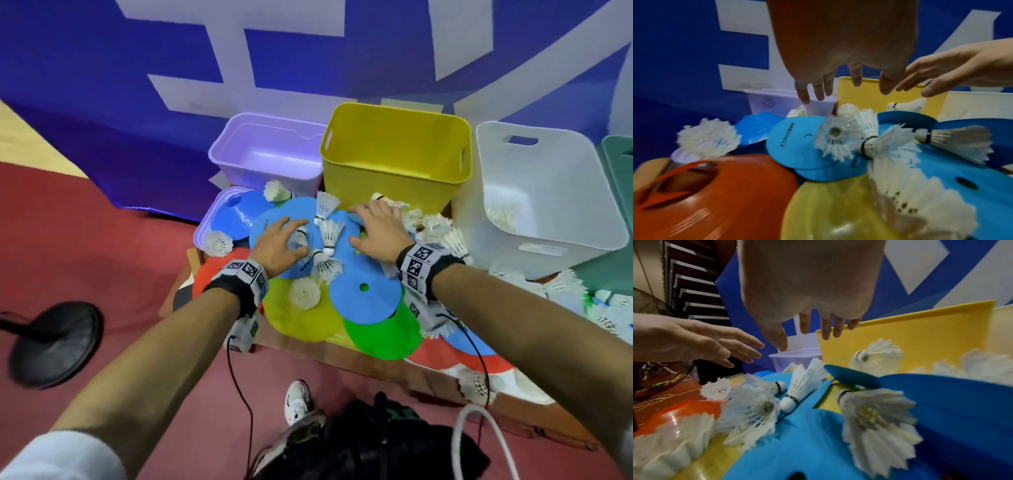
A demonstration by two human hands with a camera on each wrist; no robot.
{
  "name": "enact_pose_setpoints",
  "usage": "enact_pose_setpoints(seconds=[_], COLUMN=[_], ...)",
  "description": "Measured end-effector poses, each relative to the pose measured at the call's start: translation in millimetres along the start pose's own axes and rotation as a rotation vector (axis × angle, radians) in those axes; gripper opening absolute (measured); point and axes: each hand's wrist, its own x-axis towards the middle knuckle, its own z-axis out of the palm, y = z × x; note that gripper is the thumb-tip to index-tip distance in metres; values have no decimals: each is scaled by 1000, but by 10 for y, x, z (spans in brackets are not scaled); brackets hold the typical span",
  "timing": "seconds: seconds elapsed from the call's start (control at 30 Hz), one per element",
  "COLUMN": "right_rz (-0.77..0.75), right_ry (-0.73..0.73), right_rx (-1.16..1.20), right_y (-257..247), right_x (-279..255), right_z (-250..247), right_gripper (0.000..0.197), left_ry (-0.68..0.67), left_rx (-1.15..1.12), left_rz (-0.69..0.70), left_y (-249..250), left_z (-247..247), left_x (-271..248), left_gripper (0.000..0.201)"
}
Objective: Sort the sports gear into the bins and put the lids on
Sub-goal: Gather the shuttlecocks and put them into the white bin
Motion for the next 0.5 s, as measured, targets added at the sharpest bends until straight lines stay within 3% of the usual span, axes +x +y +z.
enact_pose_setpoints(seconds=[0.3, 0.5], right_rz=[-39, 31], right_ry=[-115, -177], right_rx=[-2, -17], right_y=[-458, -382], right_x=[282, 341], right_z=[342, 374], right_gripper=[65, 70], left_ry=[-16, -81], left_rx=[-18, -63], left_rz=[-74, -33], left_y=[-609, -599], left_z=[-104, -87], left_x=[-200, -21], left_gripper=[76, 66])
